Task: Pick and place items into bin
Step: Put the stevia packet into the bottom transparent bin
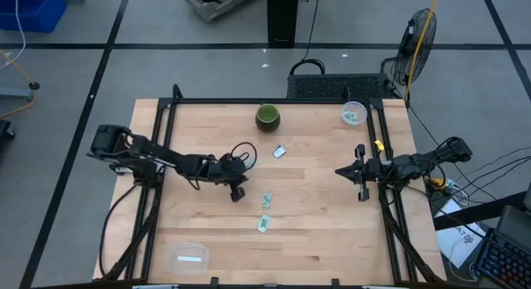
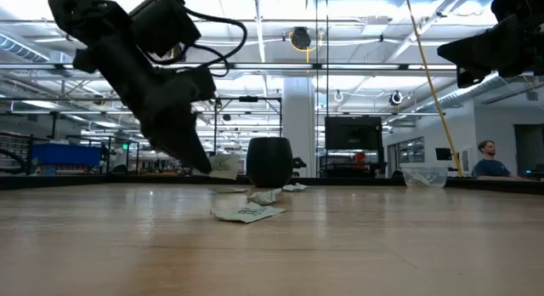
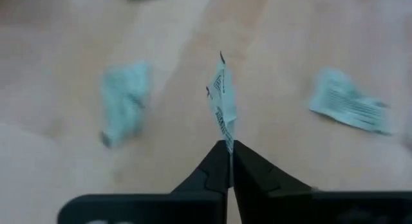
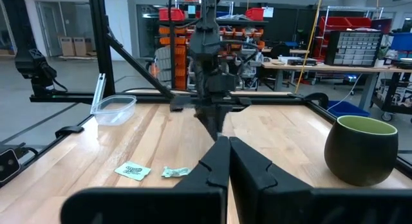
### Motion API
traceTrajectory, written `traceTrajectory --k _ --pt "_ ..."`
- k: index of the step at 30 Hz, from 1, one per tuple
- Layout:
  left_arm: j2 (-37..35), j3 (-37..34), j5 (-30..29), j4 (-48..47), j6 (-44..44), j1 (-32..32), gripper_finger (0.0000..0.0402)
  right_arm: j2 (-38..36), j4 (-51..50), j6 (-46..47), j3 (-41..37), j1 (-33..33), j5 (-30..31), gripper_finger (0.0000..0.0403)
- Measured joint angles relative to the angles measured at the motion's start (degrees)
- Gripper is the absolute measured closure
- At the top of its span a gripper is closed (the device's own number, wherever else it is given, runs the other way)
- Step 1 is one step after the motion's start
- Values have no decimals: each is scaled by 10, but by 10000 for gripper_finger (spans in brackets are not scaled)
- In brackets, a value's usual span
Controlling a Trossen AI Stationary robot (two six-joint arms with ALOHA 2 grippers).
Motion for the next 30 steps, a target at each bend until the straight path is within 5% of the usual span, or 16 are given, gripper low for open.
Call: traceTrajectory --k 10,30 --pt "-79 0 201 -53 -197 -110 392 0 0 0 0 0 0 403" --pt "-198 1 133 -112 -744 -465 388 0 0 0 0 0 0 403"
